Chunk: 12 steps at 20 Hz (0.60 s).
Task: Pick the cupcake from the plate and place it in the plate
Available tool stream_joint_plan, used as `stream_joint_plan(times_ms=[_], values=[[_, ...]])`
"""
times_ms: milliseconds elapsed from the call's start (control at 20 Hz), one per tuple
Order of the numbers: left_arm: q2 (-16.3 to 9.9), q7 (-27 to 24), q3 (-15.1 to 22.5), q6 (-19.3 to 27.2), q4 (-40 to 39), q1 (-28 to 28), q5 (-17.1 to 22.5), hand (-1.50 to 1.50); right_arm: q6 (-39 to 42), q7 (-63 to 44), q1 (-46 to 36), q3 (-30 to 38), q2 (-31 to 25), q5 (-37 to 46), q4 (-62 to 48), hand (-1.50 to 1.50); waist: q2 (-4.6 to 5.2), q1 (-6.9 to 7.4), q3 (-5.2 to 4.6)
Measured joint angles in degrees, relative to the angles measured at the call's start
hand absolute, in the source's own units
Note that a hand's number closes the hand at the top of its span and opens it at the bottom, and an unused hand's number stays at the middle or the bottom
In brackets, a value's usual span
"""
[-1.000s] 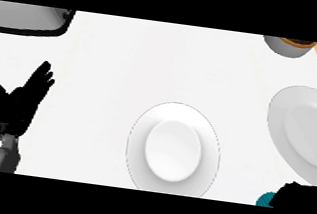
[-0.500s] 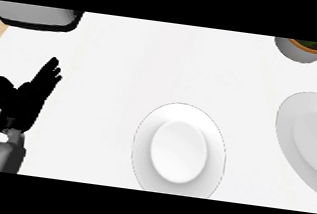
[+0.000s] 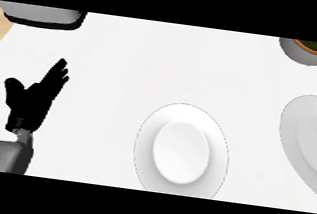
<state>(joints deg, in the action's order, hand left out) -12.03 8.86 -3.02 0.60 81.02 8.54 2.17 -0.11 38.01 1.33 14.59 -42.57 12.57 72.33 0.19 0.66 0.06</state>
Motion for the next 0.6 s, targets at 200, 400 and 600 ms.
stream_joint_plan(times_ms=[200,400,600], values=[[0.1,0.7,0.0,-0.2,0.0,1.0,0.0,0.0,0.5,3.5,-6.0,-2.5,-1.7,5.4,-11.4,1.5,0.1,0.42,0.02],[-0.3,1.3,-0.4,-0.4,-0.3,2.4,0.0,0.0,5.8,4.7,-11.6,-4.6,-2.2,6.7,-22.4,-1.5,0.29,0.93,0.08],[0.1,1.0,-0.6,-0.1,-0.9,2.5,-0.3,0.0,8.5,12.3,-17.5,-6.2,-2.7,9.5,-32.8,-1.5,0.26,0.87,0.08]])
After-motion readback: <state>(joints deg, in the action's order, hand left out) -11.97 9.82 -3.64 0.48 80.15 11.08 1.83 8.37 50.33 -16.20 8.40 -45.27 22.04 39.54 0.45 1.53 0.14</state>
